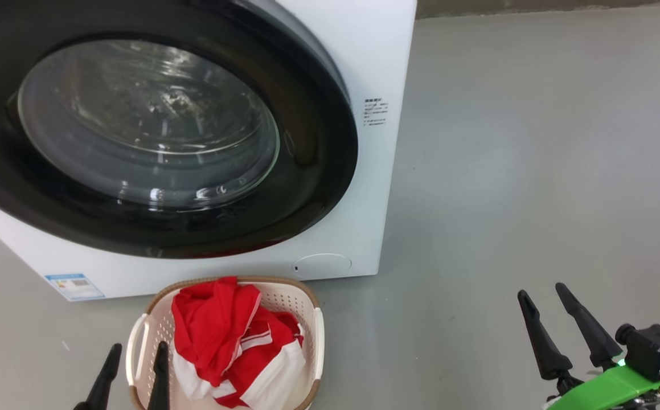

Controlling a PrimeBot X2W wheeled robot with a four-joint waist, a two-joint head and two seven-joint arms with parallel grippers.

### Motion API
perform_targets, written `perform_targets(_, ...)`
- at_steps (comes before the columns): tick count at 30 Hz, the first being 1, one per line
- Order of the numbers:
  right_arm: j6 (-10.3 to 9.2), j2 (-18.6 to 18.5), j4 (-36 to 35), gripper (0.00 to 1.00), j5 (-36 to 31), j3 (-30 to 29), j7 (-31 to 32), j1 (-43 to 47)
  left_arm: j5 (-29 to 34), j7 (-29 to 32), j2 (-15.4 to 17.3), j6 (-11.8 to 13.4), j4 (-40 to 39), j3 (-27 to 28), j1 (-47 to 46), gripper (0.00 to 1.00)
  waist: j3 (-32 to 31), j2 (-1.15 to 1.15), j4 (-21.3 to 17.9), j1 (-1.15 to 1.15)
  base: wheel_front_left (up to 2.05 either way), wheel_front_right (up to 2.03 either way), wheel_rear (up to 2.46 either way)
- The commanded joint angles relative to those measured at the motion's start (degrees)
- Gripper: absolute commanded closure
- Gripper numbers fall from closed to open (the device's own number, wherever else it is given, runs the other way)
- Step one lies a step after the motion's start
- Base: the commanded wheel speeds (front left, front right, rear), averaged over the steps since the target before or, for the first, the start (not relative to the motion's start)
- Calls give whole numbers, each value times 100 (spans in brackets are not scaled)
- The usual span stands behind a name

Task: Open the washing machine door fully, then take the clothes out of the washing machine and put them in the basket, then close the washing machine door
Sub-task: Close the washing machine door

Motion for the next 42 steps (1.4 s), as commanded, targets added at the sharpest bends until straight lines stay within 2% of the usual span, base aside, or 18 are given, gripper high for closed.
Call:
perform_targets(1, -6, -138, -145, 0, -75, 42, -37, 37, 44, -52, 54, -38, -160, 224, -36, 0, -72, 0, -66, 0, 0, 0, 0)
perform_targets(15, -6, -168, -178, 0, -84, -60, -37, 277, 52, -52, 54, -38, -289, 438, 226, 0, -301, 0, -315, 0, 0, 0, 0)
perform_targets(42, -6, -165, -234, 0, -115, -298, -37, 719, 48, -52, 54, -38, -309, 594, 550, 0, -603, 0, -367, 0, 0, 0, 0)
